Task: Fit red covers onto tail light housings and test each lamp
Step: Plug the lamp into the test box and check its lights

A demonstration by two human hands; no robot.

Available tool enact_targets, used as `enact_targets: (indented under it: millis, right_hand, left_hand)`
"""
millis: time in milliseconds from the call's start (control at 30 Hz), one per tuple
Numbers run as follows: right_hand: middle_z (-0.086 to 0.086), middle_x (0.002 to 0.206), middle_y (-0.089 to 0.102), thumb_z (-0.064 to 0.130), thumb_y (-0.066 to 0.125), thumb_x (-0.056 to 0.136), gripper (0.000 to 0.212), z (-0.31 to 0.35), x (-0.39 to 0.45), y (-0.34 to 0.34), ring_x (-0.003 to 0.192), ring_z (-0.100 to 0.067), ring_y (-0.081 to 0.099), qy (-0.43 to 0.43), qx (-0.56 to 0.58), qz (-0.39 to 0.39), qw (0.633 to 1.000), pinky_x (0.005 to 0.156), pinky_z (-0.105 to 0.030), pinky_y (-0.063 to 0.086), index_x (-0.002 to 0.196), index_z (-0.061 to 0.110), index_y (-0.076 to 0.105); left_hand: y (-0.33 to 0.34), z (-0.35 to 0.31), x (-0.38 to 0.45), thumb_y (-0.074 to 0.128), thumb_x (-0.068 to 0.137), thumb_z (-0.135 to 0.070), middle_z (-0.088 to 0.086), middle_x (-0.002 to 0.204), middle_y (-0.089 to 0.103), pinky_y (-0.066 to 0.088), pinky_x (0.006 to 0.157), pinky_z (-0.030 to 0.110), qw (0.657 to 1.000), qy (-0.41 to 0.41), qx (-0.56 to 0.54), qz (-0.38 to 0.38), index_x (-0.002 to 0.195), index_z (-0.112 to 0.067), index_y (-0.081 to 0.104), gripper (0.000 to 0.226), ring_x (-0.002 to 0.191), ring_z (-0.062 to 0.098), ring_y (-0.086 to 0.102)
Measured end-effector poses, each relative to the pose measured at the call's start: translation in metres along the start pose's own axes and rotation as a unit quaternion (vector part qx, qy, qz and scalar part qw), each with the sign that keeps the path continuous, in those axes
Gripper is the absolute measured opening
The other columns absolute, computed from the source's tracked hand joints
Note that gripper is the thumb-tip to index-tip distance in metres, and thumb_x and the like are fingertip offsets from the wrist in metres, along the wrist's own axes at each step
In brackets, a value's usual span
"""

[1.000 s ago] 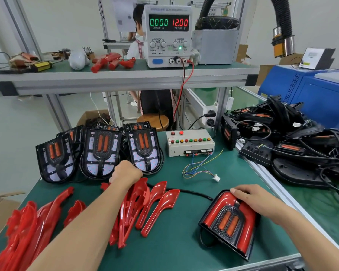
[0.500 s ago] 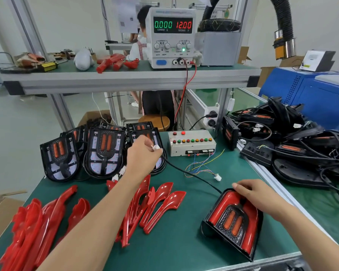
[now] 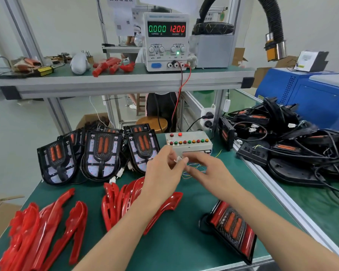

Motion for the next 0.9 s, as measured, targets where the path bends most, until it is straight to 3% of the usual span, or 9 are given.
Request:
enact_targets:
  millis: [167, 233, 300, 400, 467, 567, 667, 800, 900]
  right_hand:
    - [0.015, 0.098, 0.073, 0.031, 0.067, 0.096, 0.014, 0.004, 0.003, 0.010, 0.093, -0.004, 0.068, -0.017, 0.041, 0.028, 0.999, 0.082, -0.018, 0.051, 0.109, 0.036, 0.069]
    - [0.011, 0.089, 0.074, 0.033, 0.062, 0.099, 0.009, -0.002, 0.002, 0.005, 0.076, 0.000, 0.065, -0.002, 0.074, 0.006, 0.997, 0.069, -0.011, 0.047, 0.103, 0.034, 0.070]
    - [0.006, 0.081, 0.073, 0.032, 0.056, 0.101, 0.015, -0.011, 0.003, -0.006, 0.067, 0.000, 0.060, 0.032, 0.138, -0.058, 0.988, 0.069, -0.014, 0.046, 0.097, 0.027, 0.070]
    - [0.001, 0.078, 0.067, 0.018, 0.051, 0.105, 0.021, -0.030, 0.003, -0.029, 0.073, -0.018, 0.062, 0.088, 0.303, -0.155, 0.936, 0.078, -0.037, 0.052, 0.101, 0.018, 0.073]
    - [-0.001, 0.078, 0.064, 0.016, 0.050, 0.106, 0.026, -0.042, 0.002, -0.042, 0.072, -0.018, 0.062, 0.117, 0.392, -0.190, 0.893, 0.076, -0.034, 0.056, 0.102, 0.019, 0.076]
    - [-0.003, 0.079, 0.066, 0.021, 0.054, 0.104, 0.020, -0.058, -0.003, -0.053, 0.069, -0.018, 0.064, 0.150, 0.471, -0.212, 0.843, 0.072, -0.032, 0.059, 0.099, 0.017, 0.073]
    - [-0.003, 0.076, 0.068, 0.022, 0.055, 0.104, 0.018, -0.075, -0.007, -0.059, 0.064, -0.016, 0.064, 0.179, 0.511, -0.249, 0.803, 0.069, -0.032, 0.060, 0.090, 0.015, 0.063]
    - [0.000, 0.070, 0.063, 0.020, 0.052, 0.106, 0.023, -0.094, -0.009, -0.064, 0.056, -0.012, 0.059, 0.225, 0.528, -0.293, 0.765, 0.061, -0.029, 0.058, 0.085, 0.014, 0.058]
    - [0.001, 0.068, 0.060, 0.019, 0.051, 0.106, 0.021, -0.106, -0.010, -0.062, 0.053, -0.011, 0.056, 0.264, 0.520, -0.302, 0.754, 0.057, -0.028, 0.056, 0.087, 0.012, 0.057]
  left_hand:
    - [0.002, 0.008, -0.007, 0.057, 0.104, -0.028, -0.009, 0.078, 0.076, 0.047, 0.067, 0.016, 0.994, 0.014, -0.109, 0.028, 0.087, -0.020, 0.056, 0.019, 0.075, 0.007, 0.068]
    - [0.003, 0.016, -0.003, 0.045, 0.109, -0.030, -0.008, 0.079, 0.077, 0.050, 0.062, 0.028, 0.991, -0.004, -0.130, 0.018, 0.092, -0.021, 0.058, 0.024, 0.071, 0.018, 0.067]
    - [0.009, 0.026, 0.005, 0.044, 0.109, -0.030, -0.009, 0.077, 0.076, 0.047, 0.057, 0.030, 0.994, -0.023, -0.104, 0.014, 0.095, -0.024, 0.058, 0.021, 0.060, 0.016, 0.057]
    - [0.035, 0.030, 0.015, 0.061, 0.099, -0.016, -0.011, 0.076, 0.070, 0.044, 0.067, 0.019, 0.997, 0.012, -0.001, 0.074, 0.094, -0.021, 0.067, 0.009, 0.064, -0.002, 0.055]
    - [0.061, 0.026, 0.023, 0.065, 0.095, -0.014, -0.011, 0.088, 0.070, 0.048, 0.083, 0.027, 0.989, 0.057, 0.057, 0.126, 0.099, -0.018, 0.071, 0.008, 0.082, 0.001, 0.061]
    - [0.100, 0.020, 0.036, 0.063, 0.098, -0.022, -0.004, 0.121, 0.069, 0.040, 0.102, 0.039, 0.952, 0.148, 0.204, 0.176, 0.121, -0.023, 0.069, 0.023, 0.118, 0.020, 0.054]
    - [0.131, 0.021, 0.046, 0.062, 0.098, -0.020, -0.004, 0.135, 0.063, 0.029, 0.103, 0.044, 0.891, 0.204, 0.335, 0.231, 0.137, -0.028, 0.059, 0.040, 0.129, 0.023, 0.043]
    - [0.156, 0.026, 0.047, 0.062, 0.094, -0.017, -0.001, 0.116, 0.069, 0.028, 0.099, 0.047, 0.803, 0.263, 0.459, 0.274, 0.114, -0.023, 0.063, 0.021, 0.118, 0.027, 0.051]
    - [0.164, 0.033, 0.047, 0.058, 0.095, -0.017, 0.002, 0.101, 0.068, 0.029, 0.091, 0.045, 0.798, 0.263, 0.463, 0.284, 0.101, -0.022, 0.066, 0.012, 0.103, 0.029, 0.061]
Point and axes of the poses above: each hand's wrist, its own x-axis towards the middle knuckle, its own y-axis out of the palm, z = x × y, the point moved 4 cm from there along x, towards the middle knuckle
